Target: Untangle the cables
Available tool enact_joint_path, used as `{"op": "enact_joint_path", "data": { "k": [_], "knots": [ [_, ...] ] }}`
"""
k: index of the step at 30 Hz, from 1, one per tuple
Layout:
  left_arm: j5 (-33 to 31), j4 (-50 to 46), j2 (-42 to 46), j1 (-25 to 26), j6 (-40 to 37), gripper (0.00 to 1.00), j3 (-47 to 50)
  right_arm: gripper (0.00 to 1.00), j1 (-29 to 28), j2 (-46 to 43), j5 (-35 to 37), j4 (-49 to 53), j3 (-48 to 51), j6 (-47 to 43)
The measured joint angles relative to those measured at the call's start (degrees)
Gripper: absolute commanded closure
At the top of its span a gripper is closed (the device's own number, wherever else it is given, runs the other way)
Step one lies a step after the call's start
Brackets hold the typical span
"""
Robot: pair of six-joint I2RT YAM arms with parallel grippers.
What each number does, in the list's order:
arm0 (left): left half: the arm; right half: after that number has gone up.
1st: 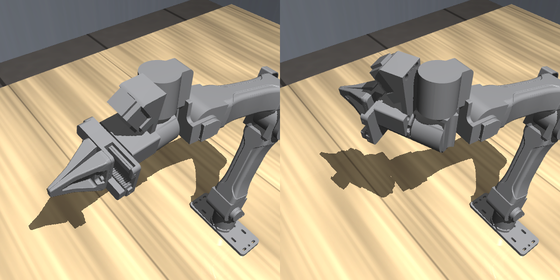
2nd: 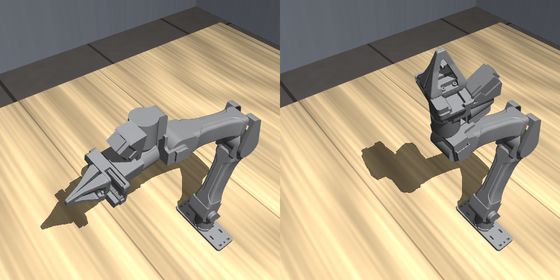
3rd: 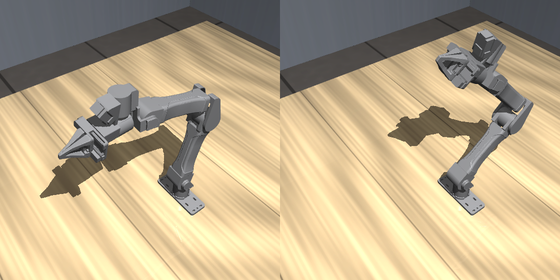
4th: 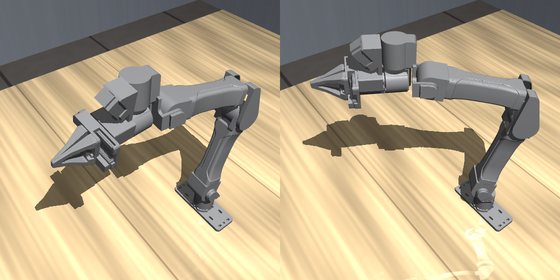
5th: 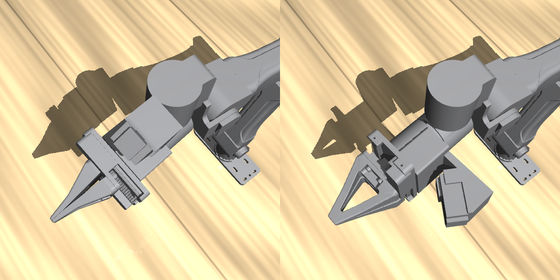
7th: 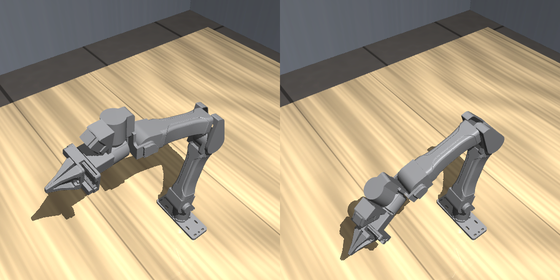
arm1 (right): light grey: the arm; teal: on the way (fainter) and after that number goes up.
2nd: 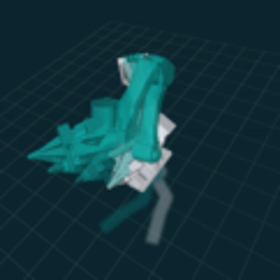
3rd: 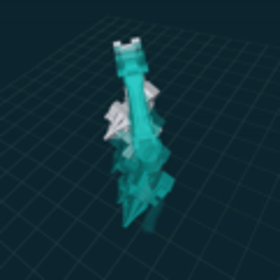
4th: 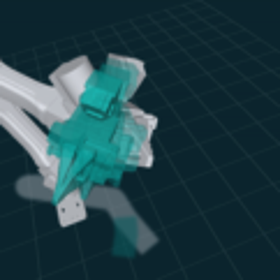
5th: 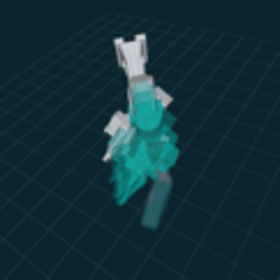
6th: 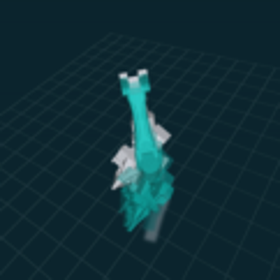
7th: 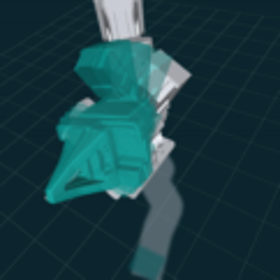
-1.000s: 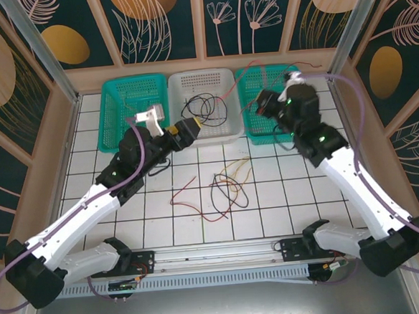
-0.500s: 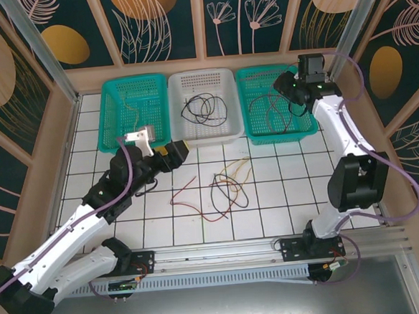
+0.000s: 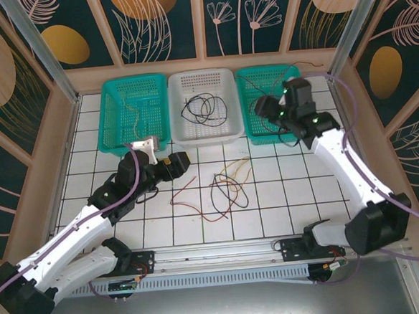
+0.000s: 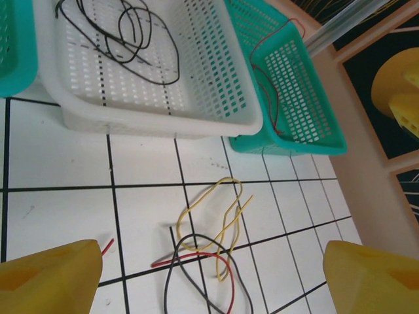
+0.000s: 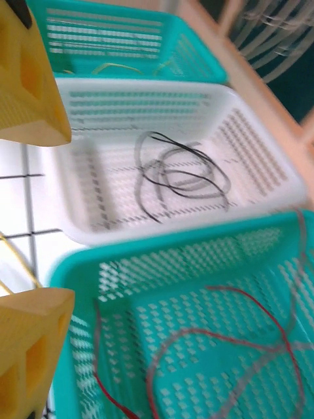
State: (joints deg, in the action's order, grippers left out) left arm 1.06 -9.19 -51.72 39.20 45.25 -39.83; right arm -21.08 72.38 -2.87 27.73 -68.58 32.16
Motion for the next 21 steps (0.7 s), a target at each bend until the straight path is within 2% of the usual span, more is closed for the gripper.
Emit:
{"op": "enact_joint_path", "data": {
  "k": [5, 10, 14, 21],
  "knots": [
    [0.15, -1.42, -0.94, 0.00, 0.02, 0.14, 0.79, 0.42, -13.57, -3.56, 6.03, -0.26, 9.01, 3.41],
    [0.00, -3.69, -1.01, 0.00, 0.70, 0.15, 2.14, 0.47, -23.17, -0.57, 9.86, -0.26, 14.67, 7.82],
    [-0.11, -4.87, -0.90, 0.00, 1.53, 0.16, 3.54, 0.48, -26.93, 5.25, 11.06, -0.48, 14.73, 9.33],
    [-0.31, -5.66, -0.42, 0.00, 2.91, 0.22, 4.61, 0.48, -27.30, 13.77, 11.56, -0.24, 14.71, 9.16]
  ]
}}
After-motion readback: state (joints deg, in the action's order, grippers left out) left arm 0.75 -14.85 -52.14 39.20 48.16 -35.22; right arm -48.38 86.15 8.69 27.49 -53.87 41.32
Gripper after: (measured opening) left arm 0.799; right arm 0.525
